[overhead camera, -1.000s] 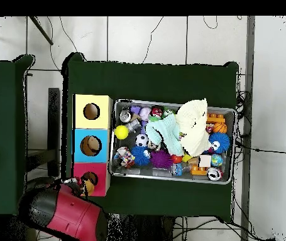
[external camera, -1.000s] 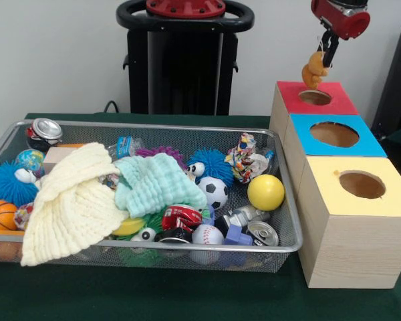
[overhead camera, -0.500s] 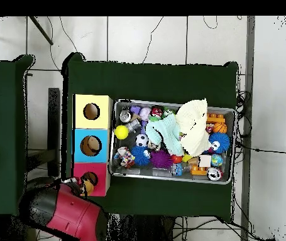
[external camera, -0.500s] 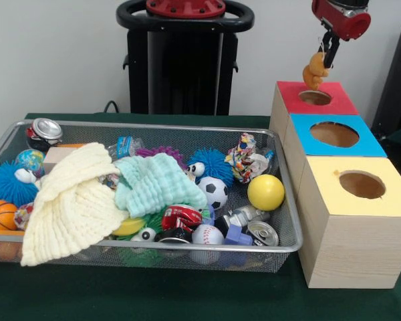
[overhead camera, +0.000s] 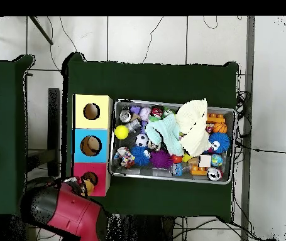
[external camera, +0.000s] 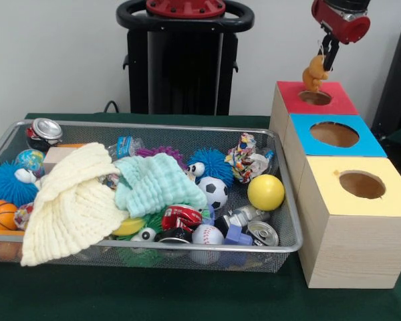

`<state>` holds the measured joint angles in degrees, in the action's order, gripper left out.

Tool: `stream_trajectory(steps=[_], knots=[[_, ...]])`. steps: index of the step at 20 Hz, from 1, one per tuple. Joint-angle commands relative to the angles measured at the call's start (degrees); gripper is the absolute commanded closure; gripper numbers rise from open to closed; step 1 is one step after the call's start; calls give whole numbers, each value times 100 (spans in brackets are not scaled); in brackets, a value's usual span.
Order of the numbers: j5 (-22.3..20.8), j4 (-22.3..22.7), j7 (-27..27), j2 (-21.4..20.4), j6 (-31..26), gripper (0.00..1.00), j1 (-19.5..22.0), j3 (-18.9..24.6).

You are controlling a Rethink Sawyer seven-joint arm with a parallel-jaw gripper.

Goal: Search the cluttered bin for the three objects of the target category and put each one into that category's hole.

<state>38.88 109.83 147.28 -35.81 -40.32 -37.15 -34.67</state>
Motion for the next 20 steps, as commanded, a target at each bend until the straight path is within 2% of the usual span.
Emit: stream_trajectory(steps=[1,20], knots=[[302,56,1245,208,651,100,215,755],[423,251,1263,167,1215,100,318,1093]])
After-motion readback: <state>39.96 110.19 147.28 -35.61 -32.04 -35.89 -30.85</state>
